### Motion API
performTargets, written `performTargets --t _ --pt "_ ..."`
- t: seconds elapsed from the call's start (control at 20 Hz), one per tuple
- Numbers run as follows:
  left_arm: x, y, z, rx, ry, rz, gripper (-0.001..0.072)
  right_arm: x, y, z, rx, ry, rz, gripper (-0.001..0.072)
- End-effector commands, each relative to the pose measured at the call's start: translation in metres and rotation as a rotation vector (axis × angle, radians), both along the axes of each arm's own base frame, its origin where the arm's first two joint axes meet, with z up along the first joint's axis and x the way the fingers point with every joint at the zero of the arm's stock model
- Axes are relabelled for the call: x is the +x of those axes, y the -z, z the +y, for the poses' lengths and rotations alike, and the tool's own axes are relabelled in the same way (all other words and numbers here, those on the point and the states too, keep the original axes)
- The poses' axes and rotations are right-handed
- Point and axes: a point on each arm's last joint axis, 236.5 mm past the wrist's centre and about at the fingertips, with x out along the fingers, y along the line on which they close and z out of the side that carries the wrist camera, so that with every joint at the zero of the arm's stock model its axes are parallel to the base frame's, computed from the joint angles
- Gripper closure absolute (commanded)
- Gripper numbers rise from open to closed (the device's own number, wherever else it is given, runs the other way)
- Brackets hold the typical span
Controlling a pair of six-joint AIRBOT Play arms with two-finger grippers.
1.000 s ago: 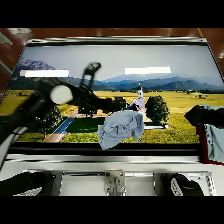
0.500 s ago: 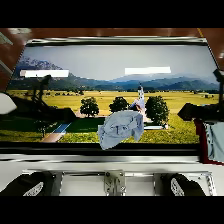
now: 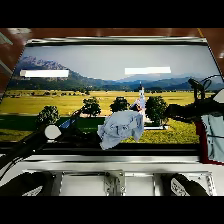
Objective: Fold the shirts.
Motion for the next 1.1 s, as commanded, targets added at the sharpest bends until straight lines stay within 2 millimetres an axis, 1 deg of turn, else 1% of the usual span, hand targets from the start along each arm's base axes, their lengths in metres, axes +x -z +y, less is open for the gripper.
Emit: performTargets --t 0.0,0.1,0.2,0.25,0.3,0.35,0.4,0.45,0.5,0.55,0.6,0.65,0.8,0.9,1.0,1.05 --pt "0.000 0.030 -0.025 -0.011 -0.060 0.040 0.0004 0.011 0.022 0.010 0.064 -0.012 0.044 0.0017" --pt "0.002 0.037 -0.038 -0.015 -0.056 0.043 0.0004 0.012 0.035 0.015 0.096 -0.019 0.085 0.0017" --pt "0.005 0.042 -0.046 -0.026 -0.086 0.058 0.0007 0.013 0.050 0.016 0.107 -0.028 0.121 0.0017" --pt "0.007 0.044 -0.047 -0.029 -0.099 0.064 0.0128 0.014 0.057 0.017 0.115 -0.030 0.137 0.0017" --pt "0.009 0.045 -0.048 -0.031 -0.113 0.064 0.0282 0.015 0.063 0.019 0.120 -0.033 0.153 0.0017" --pt "0.011 0.047 -0.049 -0.032 -0.124 0.065 0.0363 0.015 0.070 0.023 0.126 -0.041 0.168 0.0017" --pt "0.012 0.047 -0.049 -0.032 -0.128 0.062 0.0406 0.016 0.076 0.028 0.126 -0.054 0.180 0.0017" --pt "0.012 0.047 -0.048 -0.032 -0.130 0.062 0.0498 0.017 0.083 0.036 0.120 -0.082 0.182 0.0017" --pt "0.012 0.047 -0.048 -0.031 -0.125 0.059 0.0620 0.019 0.090 0.044 0.110 -0.110 0.177 0.0017" --pt "0.012 0.047 -0.048 -0.031 -0.107 0.047 0.0652 0.022 0.096 0.054 0.101 -0.133 0.169 0.0017" --pt "0.011 0.047 -0.048 -0.030 -0.102 0.048 0.0668 0.025 0.102 0.063 0.094 -0.150 0.161 0.0017" --pt "0.011 0.047 -0.048 -0.031 -0.102 0.051 0.0668 0.026 0.106 0.071 0.088 -0.170 0.156 0.0018" --pt "0.017 0.045 -0.044 -0.034 -0.120 0.054 0.0667 0.018 0.115 0.098 0.078 -0.257 0.166 0.0018" --pt "0.023 0.045 -0.039 -0.035 -0.142 0.054 0.0668 0.015 0.117 0.109 0.064 -0.298 0.158 0.0018" --pt "0.029 0.043 -0.038 -0.041 -0.154 0.049 0.0668 0.021 0.118 0.117 0.056 -0.300 0.128 0.0019" --pt "0.033 0.039 -0.039 -0.047 -0.155 0.042 0.0668 0.025 0.119 0.120 0.052 -0.284 0.116 0.0033"
